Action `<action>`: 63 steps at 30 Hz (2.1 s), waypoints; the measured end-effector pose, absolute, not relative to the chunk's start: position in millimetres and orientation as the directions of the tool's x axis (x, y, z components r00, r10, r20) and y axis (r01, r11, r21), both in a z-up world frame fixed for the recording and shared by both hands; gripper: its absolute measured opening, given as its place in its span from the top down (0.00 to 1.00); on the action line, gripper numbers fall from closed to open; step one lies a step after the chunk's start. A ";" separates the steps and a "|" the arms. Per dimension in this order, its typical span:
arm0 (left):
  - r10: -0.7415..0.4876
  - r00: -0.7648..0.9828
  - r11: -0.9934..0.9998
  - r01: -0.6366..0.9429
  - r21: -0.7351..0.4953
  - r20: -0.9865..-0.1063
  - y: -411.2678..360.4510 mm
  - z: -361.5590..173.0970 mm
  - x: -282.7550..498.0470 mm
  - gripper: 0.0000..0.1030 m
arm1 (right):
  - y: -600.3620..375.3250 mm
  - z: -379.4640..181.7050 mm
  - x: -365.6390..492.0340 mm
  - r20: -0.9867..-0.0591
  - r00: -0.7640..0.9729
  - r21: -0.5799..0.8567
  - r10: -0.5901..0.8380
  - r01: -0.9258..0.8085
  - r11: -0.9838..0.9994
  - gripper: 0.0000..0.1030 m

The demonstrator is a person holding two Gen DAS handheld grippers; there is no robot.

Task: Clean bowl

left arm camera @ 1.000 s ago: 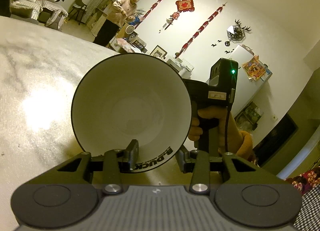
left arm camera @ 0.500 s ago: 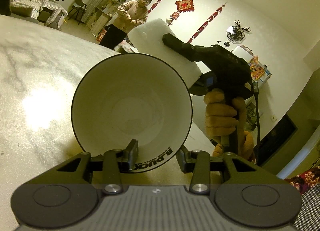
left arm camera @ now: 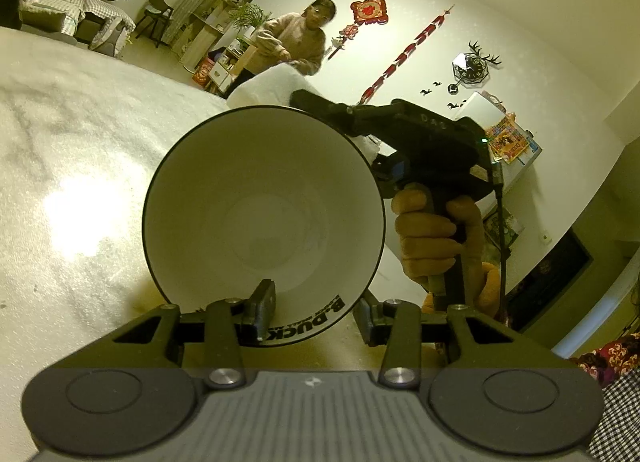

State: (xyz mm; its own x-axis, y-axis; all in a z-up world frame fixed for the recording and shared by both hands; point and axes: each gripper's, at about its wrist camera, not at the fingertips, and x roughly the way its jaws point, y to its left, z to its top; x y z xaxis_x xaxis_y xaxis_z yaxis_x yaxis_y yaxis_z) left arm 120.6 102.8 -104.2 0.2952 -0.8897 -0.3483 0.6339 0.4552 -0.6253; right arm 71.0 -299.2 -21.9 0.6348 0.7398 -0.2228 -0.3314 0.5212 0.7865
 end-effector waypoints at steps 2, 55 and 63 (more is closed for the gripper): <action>-0.890 0.295 0.455 0.634 -0.626 -0.348 102.6 -104.3 120.3 0.57 | -302.8 -24.8 72.6 -0.193 0.623 0.818 0.758 -0.325 0.475 0.82; -0.898 0.276 0.439 0.633 -0.637 -0.344 97.4 -111.6 129.5 0.51 | -292.7 -36.3 80.3 -0.125 0.550 0.889 0.826 -0.308 0.339 0.82; -0.898 0.275 0.438 0.634 -0.637 -0.344 99.5 -111.1 130.8 0.51 | -297.6 -47.8 87.3 -0.190 0.574 0.892 0.797 -0.239 0.384 0.82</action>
